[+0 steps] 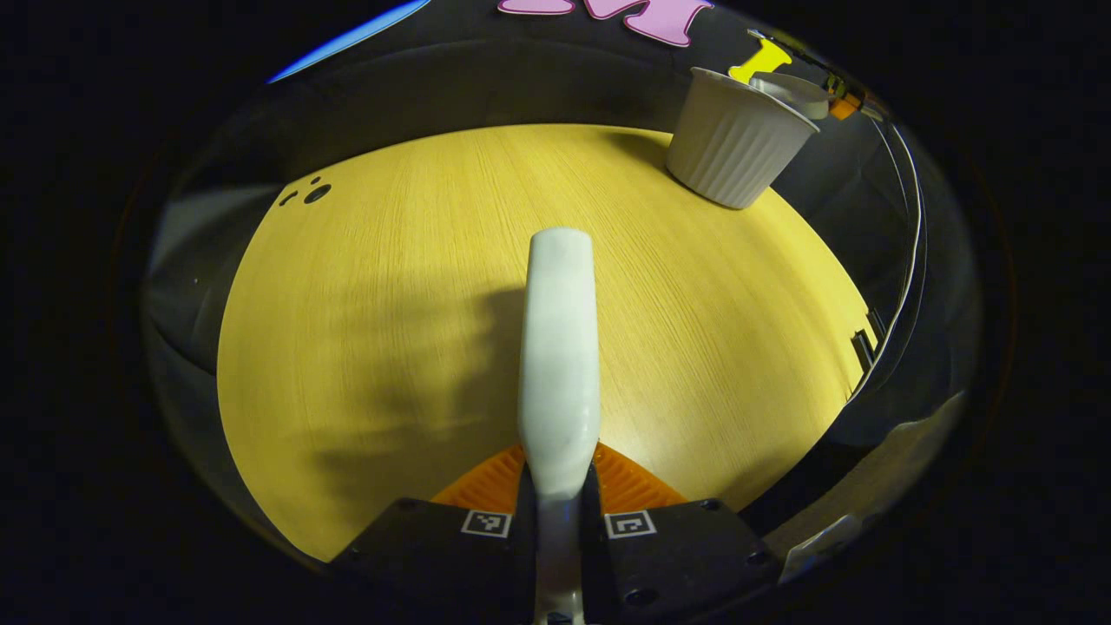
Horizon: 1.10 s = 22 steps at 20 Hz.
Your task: Pick up the small broom and dustpan from the desktop, sweep the trash into the dustpan with the broom, and then empty the trash into the garbage bin.
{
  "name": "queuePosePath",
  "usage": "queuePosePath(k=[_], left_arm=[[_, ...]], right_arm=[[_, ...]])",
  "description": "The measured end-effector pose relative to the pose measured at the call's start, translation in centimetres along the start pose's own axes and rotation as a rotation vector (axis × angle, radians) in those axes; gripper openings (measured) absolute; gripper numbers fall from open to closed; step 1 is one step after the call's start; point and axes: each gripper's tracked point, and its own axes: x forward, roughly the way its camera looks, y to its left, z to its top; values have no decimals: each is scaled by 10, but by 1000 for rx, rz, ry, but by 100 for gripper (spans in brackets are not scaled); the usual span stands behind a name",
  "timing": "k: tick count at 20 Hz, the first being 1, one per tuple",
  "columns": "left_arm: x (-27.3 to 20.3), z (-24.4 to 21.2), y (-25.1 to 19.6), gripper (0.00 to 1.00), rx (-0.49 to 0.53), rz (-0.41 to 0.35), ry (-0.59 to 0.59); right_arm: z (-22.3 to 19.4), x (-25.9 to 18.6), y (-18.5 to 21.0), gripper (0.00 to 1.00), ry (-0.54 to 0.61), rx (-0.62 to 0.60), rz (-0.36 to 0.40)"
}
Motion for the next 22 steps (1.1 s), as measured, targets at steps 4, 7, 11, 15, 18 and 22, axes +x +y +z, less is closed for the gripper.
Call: queuePosePath(k=[4,7,11,15,18,22], left_arm=[[-1,3,4,25,5,20,1],[-2,5,10,25,-8,34,6],[-5,7,17,25,-21,55,1],[-8,7,26,25,-36,80,4],[-9,7,30,25,-38,95,8],[-9,7,32,25,-30,111,12]], right_arm=[[-7,-28,8,36,-138,151,79],[-14,-57,23,36,-251,228,135],[-22,-89,54,33,-369,263,209],[-41,-100,123,33,-402,244,296],[-53,-96,183,36,-395,224,358],[-67,-72,242,36,-363,203,403]])
